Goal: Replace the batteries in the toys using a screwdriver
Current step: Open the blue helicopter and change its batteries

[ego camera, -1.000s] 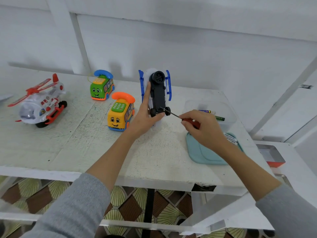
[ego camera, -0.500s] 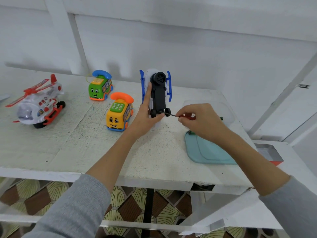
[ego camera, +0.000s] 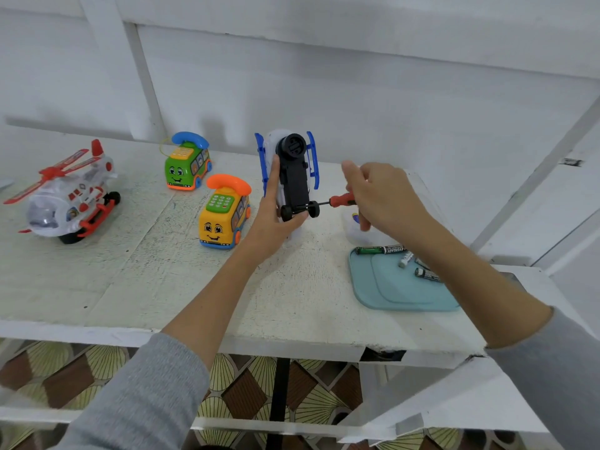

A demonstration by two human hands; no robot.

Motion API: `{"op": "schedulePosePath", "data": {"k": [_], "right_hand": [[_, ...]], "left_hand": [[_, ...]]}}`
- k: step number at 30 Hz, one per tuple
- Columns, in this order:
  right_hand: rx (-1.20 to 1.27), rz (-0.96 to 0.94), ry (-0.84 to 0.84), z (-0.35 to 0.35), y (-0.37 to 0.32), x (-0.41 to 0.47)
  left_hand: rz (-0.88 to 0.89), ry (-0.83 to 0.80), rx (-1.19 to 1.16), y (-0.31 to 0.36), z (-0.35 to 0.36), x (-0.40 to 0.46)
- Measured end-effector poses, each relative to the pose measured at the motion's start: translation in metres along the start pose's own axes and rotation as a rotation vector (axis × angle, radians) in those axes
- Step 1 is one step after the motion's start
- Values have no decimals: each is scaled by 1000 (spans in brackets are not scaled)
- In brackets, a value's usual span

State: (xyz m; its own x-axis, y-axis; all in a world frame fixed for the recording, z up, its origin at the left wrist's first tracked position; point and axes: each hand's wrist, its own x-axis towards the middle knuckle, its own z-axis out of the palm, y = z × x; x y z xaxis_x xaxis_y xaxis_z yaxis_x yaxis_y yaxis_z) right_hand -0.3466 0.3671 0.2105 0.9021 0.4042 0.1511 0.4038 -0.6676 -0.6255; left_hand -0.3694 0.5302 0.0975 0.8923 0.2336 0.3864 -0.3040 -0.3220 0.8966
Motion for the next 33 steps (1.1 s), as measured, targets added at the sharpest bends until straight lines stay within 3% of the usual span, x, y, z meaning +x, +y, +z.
{"op": "schedulePosePath", "data": {"k": [4, 12, 21, 23, 27, 33], "right_hand": [[9, -20, 67, -1, -1, 6], [-83, -331, 17, -6, 5, 4], [46, -497, 7, -2, 3, -4], [17, -497, -17, 1, 2, -3], [-18, -324, -21, -2, 6, 0], [-52, -439, -4, -6, 6, 2]], "left_hand": [[8, -7, 3, -1, 1, 1], [-38, 34, -19, -3, -2, 2], [6, 13, -26, 2, 2, 1], [10, 22, -30, 1, 1, 1], [-15, 24, -28, 0, 0, 1], [-16, 23, -19, 0, 0, 2]]}}
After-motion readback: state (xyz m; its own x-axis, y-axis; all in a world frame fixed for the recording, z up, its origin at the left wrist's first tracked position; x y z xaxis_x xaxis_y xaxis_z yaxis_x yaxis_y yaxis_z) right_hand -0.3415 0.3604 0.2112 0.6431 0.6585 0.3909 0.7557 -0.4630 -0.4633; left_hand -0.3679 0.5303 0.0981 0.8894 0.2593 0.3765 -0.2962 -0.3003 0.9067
